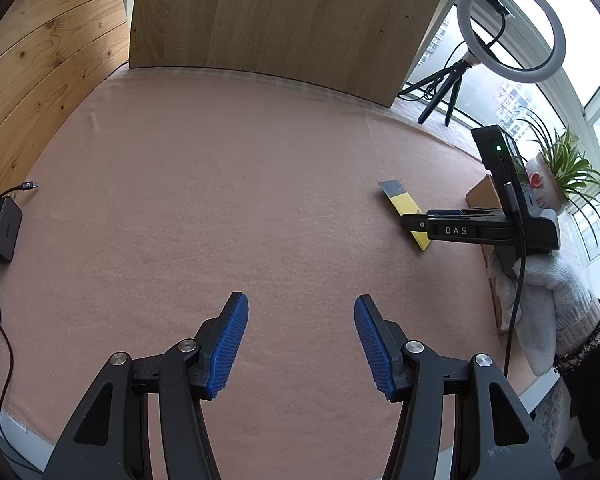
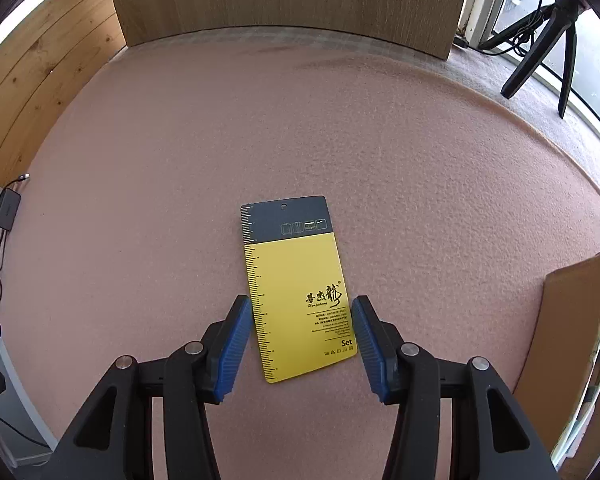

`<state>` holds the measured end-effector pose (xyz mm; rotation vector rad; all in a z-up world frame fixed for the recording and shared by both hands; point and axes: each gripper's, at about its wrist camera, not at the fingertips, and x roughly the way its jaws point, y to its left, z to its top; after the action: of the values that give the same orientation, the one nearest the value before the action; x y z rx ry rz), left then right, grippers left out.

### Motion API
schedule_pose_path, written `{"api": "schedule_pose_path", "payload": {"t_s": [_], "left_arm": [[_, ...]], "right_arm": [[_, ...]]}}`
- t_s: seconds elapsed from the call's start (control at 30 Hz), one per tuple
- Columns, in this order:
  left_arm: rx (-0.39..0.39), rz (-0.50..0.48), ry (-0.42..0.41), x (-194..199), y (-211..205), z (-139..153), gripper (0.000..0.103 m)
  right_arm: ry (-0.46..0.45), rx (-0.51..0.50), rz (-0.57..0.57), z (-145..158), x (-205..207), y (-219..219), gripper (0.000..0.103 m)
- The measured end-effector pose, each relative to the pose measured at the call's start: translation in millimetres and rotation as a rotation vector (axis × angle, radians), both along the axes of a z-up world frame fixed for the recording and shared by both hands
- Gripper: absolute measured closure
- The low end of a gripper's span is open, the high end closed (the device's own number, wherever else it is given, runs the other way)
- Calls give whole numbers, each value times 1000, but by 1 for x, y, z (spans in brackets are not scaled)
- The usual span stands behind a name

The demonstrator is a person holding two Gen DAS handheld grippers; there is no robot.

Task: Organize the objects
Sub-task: 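Carry the yellow notebook over the box with the right gripper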

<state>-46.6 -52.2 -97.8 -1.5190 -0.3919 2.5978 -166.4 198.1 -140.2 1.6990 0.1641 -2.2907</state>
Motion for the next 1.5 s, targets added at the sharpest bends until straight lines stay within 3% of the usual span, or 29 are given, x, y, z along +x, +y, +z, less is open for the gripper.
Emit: {"api": "schedule_pose_path", "payload": {"t_s": [0.47, 0.7, 1.13, 1.5], "left_arm": [[7, -157, 19, -16, 57, 1, 44], [12, -233, 25, -21, 87, 2, 44], [13, -284, 30, -25, 112, 5, 44], [6, -271, 32, -24, 112, 6, 44]], "right_arm": [[153, -99, -198, 67, 86, 58, 56], [223, -68, -317, 94, 117, 106, 56], [228, 39, -516, 83, 136, 196, 56], [221, 30, -545, 75, 125, 213, 51]]}}
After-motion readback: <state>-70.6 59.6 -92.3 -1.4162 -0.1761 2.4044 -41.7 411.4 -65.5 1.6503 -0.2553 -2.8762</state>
